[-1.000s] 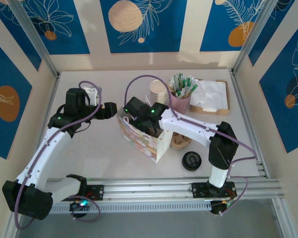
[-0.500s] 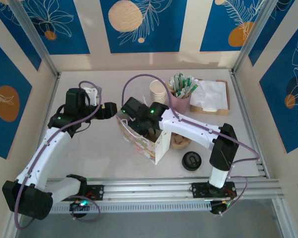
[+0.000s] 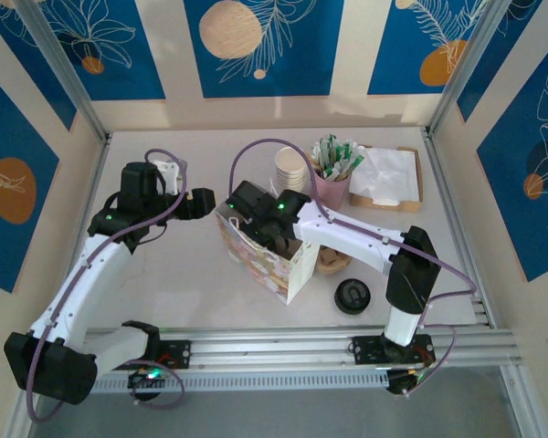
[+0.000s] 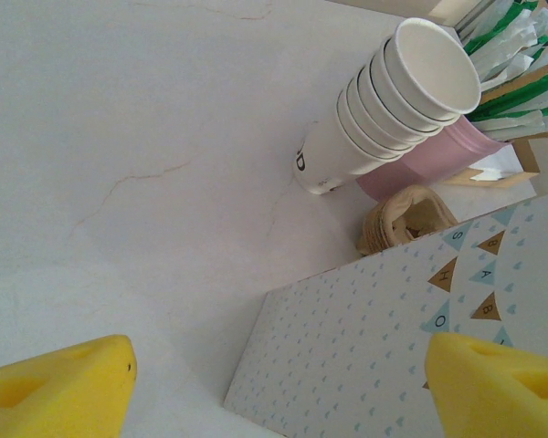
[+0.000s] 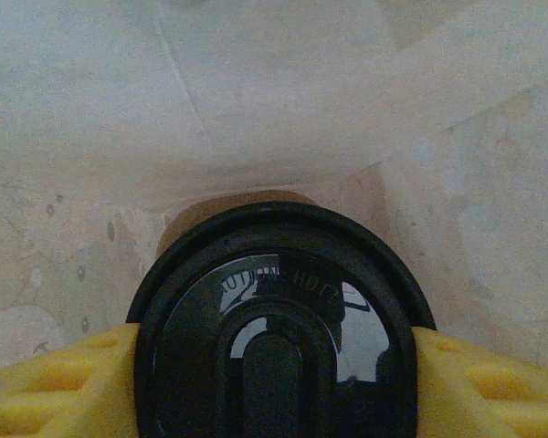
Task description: Pack the takeout coffee
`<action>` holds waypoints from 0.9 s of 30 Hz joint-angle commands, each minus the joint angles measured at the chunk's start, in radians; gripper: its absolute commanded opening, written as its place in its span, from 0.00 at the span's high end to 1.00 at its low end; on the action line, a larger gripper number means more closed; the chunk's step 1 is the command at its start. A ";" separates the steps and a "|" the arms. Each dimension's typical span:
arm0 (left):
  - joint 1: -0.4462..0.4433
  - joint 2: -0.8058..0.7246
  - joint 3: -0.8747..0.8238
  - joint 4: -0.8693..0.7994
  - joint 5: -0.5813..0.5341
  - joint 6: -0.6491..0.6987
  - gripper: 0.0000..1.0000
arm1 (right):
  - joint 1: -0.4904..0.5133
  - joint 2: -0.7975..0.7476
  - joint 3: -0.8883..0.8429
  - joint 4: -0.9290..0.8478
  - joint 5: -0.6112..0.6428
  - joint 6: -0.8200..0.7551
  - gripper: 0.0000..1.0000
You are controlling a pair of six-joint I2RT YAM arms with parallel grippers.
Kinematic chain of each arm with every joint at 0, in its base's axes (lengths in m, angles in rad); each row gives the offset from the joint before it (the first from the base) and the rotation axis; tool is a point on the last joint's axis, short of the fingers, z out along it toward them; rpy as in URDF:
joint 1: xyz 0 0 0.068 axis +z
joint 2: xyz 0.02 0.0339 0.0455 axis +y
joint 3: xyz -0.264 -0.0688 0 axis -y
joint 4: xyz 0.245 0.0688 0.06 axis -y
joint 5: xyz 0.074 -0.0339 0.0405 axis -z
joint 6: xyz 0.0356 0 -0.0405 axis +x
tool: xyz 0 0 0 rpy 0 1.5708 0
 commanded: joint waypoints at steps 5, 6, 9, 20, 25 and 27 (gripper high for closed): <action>0.006 0.003 0.016 -0.007 0.021 -0.008 0.17 | -0.005 0.030 -0.010 -0.086 -0.025 0.010 0.53; 0.005 0.003 0.017 -0.007 0.020 -0.008 0.17 | -0.006 0.029 -0.001 -0.088 -0.022 0.009 0.53; 0.006 0.003 0.017 -0.007 0.024 -0.008 0.17 | -0.007 0.029 0.016 -0.086 -0.014 0.004 0.53; 0.006 -0.024 0.015 0.000 -0.010 -0.007 0.18 | -0.010 0.034 0.018 -0.060 -0.019 0.023 0.54; 0.009 -0.074 0.005 0.010 -0.089 -0.002 0.17 | -0.011 0.042 0.046 -0.050 -0.027 0.046 0.54; 0.009 -0.097 -0.002 0.013 -0.130 -0.004 0.16 | -0.011 0.054 0.066 -0.043 -0.040 0.058 0.54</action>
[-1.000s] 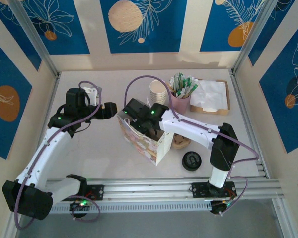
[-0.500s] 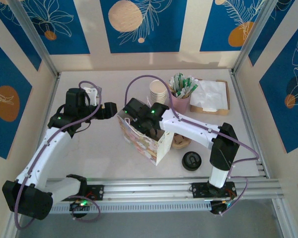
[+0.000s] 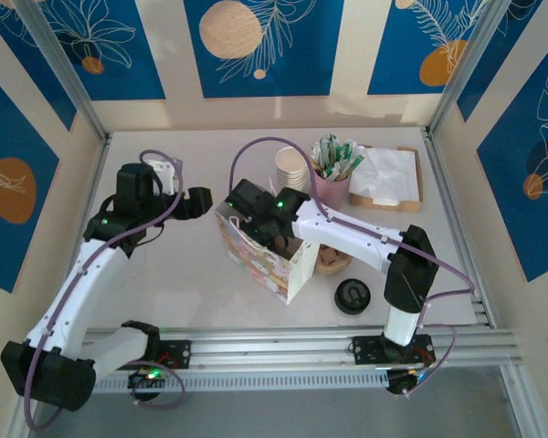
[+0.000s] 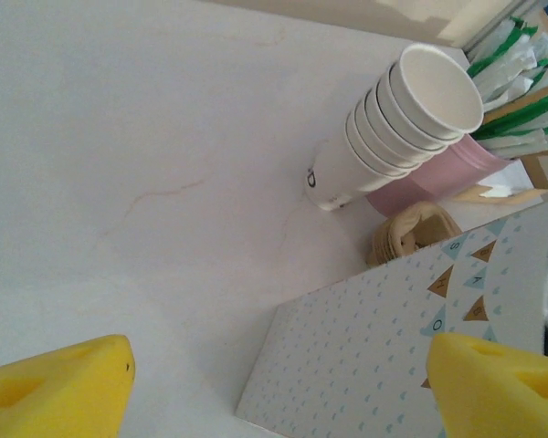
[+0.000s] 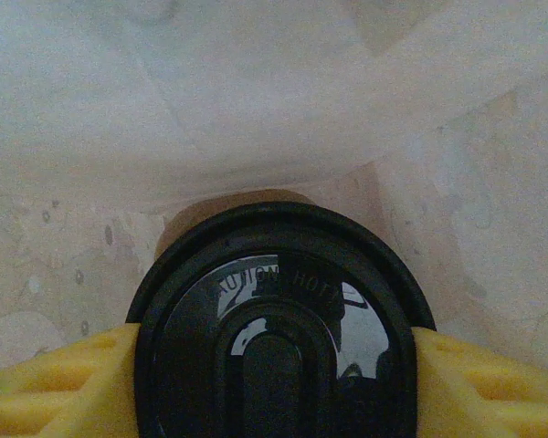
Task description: Pack the takeout coffee
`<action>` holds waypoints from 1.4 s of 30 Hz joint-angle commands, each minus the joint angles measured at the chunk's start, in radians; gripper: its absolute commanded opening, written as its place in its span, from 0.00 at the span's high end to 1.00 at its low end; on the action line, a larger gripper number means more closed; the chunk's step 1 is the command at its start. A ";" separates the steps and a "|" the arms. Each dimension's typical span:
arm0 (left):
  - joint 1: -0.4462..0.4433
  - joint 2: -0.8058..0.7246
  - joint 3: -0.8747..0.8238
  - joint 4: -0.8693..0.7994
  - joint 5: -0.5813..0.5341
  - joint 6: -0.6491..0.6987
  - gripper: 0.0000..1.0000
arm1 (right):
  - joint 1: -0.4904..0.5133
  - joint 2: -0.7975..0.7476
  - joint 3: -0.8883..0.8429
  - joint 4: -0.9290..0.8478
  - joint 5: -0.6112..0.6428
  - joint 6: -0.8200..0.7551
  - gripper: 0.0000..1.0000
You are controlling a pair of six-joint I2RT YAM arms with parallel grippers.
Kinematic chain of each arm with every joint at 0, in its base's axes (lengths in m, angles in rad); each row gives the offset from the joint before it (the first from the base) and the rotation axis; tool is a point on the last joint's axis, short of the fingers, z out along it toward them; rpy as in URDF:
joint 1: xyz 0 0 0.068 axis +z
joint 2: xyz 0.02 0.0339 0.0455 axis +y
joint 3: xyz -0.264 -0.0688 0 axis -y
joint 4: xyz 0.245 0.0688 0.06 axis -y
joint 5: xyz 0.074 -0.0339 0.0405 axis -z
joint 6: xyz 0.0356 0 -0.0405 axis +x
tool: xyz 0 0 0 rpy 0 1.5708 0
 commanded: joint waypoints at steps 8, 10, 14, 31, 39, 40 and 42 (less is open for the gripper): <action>0.014 -0.096 -0.023 0.023 -0.172 -0.007 0.14 | -0.009 0.092 0.115 -0.021 -0.018 0.056 0.54; 0.014 -0.092 -0.023 0.023 -0.163 -0.005 0.14 | -0.007 0.090 0.123 -0.026 -0.012 0.050 0.54; 0.015 -0.081 -0.023 0.031 -0.115 -0.002 0.14 | -0.008 0.076 0.129 -0.056 0.008 0.039 0.54; 0.014 -0.033 -0.014 0.025 -0.038 -0.001 0.15 | 0.008 0.030 0.103 -0.122 0.010 0.049 0.54; 0.014 -0.029 -0.012 0.023 -0.034 -0.001 0.15 | 0.005 0.046 0.059 -0.122 0.002 0.071 0.54; 0.014 -0.029 -0.012 0.024 -0.034 -0.001 0.15 | 0.005 0.053 0.053 -0.120 -0.002 0.074 0.54; 0.013 -0.028 -0.012 0.024 -0.032 -0.001 0.15 | 0.002 0.066 0.043 -0.116 -0.011 0.078 0.54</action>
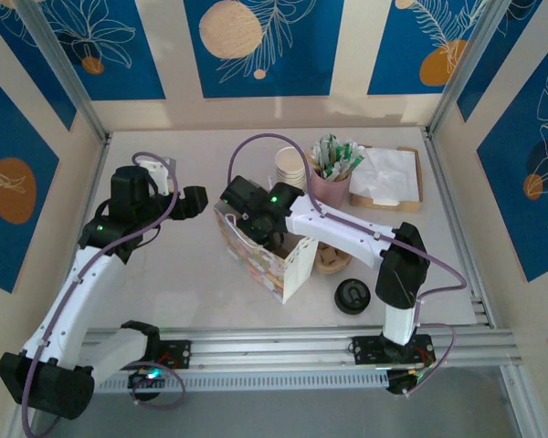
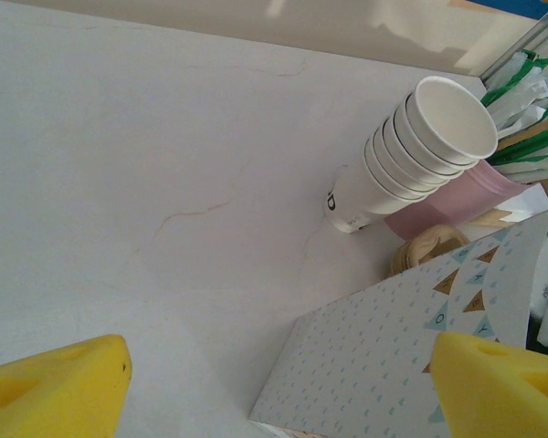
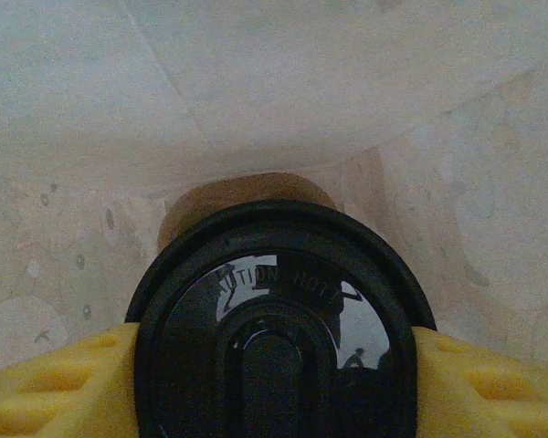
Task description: Pack the takeout coffee
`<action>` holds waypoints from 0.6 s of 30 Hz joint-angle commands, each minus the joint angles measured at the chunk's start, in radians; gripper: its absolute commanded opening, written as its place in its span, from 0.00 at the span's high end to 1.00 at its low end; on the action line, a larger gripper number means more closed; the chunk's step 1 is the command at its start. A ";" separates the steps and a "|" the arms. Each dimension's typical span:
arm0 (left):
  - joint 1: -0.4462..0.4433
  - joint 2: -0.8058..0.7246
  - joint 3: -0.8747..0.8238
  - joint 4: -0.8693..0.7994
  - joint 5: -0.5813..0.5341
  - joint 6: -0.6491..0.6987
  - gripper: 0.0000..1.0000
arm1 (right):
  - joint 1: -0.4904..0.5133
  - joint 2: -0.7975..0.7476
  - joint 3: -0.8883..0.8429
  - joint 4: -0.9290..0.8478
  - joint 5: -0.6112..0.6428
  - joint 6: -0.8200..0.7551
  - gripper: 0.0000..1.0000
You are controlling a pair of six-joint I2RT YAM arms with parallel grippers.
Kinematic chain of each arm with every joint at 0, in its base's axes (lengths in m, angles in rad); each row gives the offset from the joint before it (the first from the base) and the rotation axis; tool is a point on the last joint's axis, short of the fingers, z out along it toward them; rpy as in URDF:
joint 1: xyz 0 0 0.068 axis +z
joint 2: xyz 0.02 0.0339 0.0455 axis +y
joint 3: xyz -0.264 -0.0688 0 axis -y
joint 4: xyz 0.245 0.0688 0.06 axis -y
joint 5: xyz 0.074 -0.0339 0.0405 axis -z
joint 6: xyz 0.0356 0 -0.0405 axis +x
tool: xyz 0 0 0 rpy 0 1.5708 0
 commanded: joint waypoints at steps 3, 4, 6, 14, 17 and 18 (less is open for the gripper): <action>0.008 0.006 0.001 0.009 0.023 -0.001 0.15 | 0.001 0.031 -0.048 -0.032 -0.033 0.033 0.54; 0.008 0.008 0.001 0.009 0.023 0.000 0.15 | 0.000 0.037 -0.050 -0.033 -0.037 0.035 0.54; 0.008 0.008 0.001 0.009 0.024 -0.001 0.15 | 0.000 0.043 -0.050 -0.041 -0.035 0.040 0.54; 0.007 0.012 0.001 0.010 0.027 -0.002 0.15 | 0.004 -0.015 -0.016 -0.040 0.007 0.018 0.54; 0.008 0.011 0.000 0.010 0.027 -0.002 0.15 | 0.005 -0.045 0.006 -0.038 0.023 0.003 0.54; 0.008 0.011 0.000 0.010 0.027 -0.002 0.15 | 0.005 -0.052 0.013 -0.039 0.024 0.000 0.54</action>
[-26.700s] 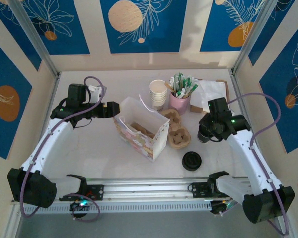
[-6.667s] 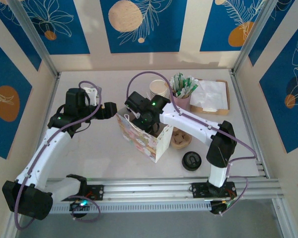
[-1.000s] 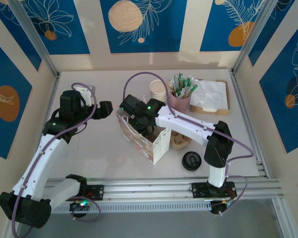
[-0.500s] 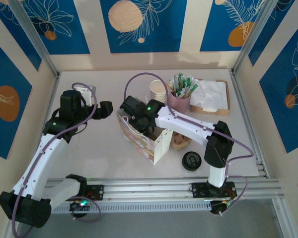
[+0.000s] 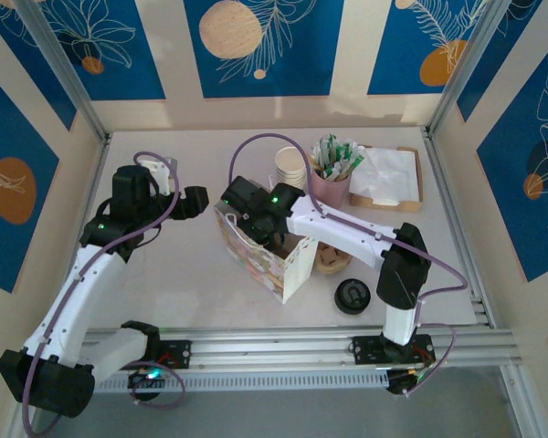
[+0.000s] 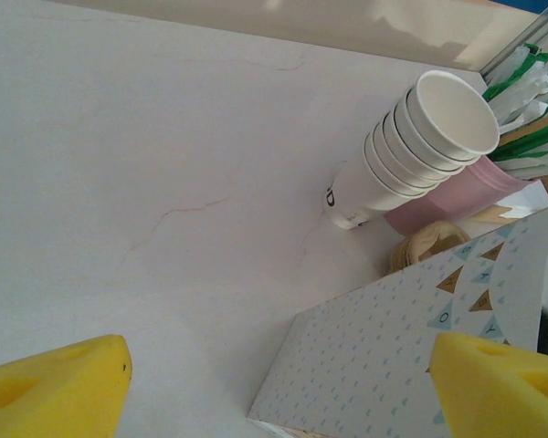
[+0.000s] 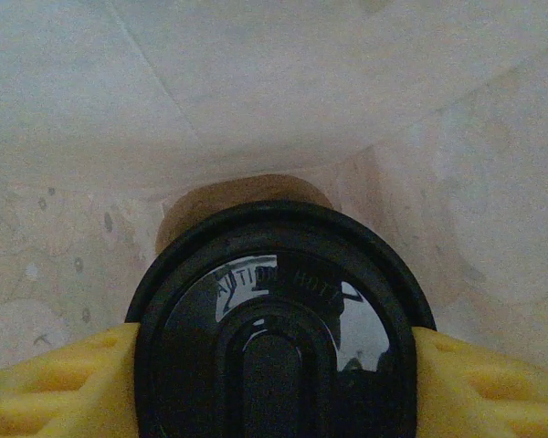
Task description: Pack the takeout coffee
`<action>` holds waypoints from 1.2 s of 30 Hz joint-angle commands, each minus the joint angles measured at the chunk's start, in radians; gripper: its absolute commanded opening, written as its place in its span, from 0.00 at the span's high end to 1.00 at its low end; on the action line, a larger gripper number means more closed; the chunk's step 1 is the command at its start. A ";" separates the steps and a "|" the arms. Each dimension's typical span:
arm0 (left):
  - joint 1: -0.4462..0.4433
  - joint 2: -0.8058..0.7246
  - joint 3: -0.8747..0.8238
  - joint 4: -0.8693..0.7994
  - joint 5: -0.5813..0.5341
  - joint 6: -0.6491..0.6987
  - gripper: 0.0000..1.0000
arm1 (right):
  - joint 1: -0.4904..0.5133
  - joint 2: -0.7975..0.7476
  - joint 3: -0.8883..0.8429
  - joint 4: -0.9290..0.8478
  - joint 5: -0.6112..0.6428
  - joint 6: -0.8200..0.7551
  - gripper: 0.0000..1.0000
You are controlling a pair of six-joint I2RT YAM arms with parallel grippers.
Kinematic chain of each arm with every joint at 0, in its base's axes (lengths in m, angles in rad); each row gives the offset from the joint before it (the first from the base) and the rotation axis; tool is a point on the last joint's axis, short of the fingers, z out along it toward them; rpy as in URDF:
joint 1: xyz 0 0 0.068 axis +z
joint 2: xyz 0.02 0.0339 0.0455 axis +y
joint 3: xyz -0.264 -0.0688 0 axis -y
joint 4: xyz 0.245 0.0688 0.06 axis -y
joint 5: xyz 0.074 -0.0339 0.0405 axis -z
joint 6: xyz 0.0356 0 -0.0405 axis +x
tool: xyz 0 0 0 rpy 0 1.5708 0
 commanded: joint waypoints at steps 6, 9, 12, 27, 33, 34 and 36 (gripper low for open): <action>0.008 0.001 0.001 0.008 0.018 -0.003 0.15 | 0.004 -0.054 0.032 -0.072 0.017 -0.011 0.53; 0.008 0.001 0.001 0.009 0.018 -0.001 0.15 | 0.011 -0.052 0.030 -0.097 0.012 0.000 0.53; 0.008 0.004 0.001 0.009 0.018 -0.001 0.15 | 0.018 -0.053 0.024 -0.112 0.013 0.005 0.54; 0.008 0.004 0.001 0.007 0.015 -0.001 0.15 | 0.019 -0.029 -0.061 -0.106 -0.002 0.040 0.54; 0.008 0.007 0.016 -0.002 0.055 0.016 0.15 | 0.024 -0.018 -0.104 -0.095 -0.025 0.062 0.54; 0.008 0.012 0.026 -0.013 0.071 0.023 0.15 | 0.022 -0.021 -0.102 -0.095 -0.023 0.061 0.54; 0.008 0.021 0.053 -0.038 0.129 0.024 0.16 | 0.020 -0.027 -0.093 -0.095 -0.018 0.056 0.54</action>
